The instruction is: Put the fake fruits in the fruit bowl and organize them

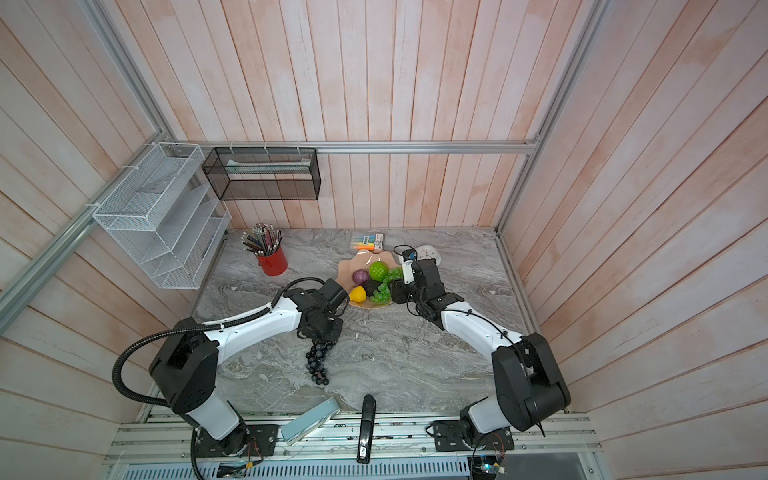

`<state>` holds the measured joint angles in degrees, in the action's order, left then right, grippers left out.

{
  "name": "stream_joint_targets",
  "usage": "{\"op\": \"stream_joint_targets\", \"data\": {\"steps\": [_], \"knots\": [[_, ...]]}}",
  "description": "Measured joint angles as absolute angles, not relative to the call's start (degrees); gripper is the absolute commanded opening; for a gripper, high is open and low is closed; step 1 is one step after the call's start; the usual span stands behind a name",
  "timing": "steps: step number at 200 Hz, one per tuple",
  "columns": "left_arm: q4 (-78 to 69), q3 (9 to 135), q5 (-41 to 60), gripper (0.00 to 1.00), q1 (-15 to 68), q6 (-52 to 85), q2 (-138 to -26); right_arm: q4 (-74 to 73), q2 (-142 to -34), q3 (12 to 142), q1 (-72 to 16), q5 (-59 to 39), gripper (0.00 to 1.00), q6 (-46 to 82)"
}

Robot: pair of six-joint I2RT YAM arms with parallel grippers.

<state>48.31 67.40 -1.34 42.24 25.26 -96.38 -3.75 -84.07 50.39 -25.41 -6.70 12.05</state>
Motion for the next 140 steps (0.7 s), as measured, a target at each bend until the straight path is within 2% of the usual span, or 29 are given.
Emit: {"op": "stream_joint_targets", "data": {"steps": [18,34,58,140], "knots": [[48.4,67.4,-0.9,0.17,42.5,25.3,-96.4,-3.9,-84.1,50.4,-25.4,-6.8,0.59,12.1],[48.6,67.4,-0.4,0.08,42.7,25.2,-96.4,-4.0,-84.1,50.4,-25.4,-6.9,0.59,12.1],[48.7,67.4,-0.2,0.00,42.8,25.8,-96.4,-4.3,-84.1,50.3,-25.4,-7.0,0.59,12.1],[50.1,67.4,2.4,0.00,42.8,25.2,-92.0,-4.6,-84.1,49.4,-25.4,-7.2,0.59,12.3]]}}
